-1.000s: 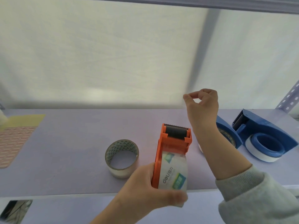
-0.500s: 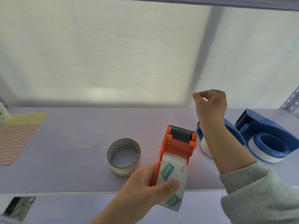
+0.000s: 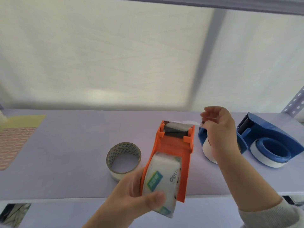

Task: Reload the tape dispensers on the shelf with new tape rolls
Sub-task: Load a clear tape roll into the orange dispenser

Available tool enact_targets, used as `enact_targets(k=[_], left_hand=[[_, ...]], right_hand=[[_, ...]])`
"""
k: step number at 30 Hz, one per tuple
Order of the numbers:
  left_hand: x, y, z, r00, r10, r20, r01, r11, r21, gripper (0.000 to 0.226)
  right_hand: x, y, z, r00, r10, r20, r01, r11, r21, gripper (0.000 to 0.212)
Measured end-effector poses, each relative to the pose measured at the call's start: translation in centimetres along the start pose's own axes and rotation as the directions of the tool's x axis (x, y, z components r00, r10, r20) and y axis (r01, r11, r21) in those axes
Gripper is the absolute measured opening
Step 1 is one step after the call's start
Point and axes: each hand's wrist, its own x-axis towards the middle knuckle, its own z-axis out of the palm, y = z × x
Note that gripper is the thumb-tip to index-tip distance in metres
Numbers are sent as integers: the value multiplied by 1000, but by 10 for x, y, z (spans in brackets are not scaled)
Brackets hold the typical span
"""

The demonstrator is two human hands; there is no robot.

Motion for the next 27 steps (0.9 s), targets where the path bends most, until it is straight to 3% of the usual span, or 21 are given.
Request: enact_targets(k=[5,9,15,23,27], left_hand=[[-1,-3,-9,998,59,-11,-61,979,-195,63],[3,4,-6,978,170,119,-106,902,-418,31],[10,13,-5,967,231,111,-114,776,-620,29],[18,-2,-9,993,117,10,-86,777,-624,28],[23,-6,-7,996,90,18,-53,729,-683,30]], right_hand=[[-18,4,-2,993,62,103,-72,993,92,46],[-24,3,-5,990,30,134,-49,989,138,40],[-37,-2,-6,977,-10,213,-43,969,242,32],[-78,11,1,965,41,260,-149,899,411,20],[-89,14,-1,966,23,259,-128,909,398,21]])
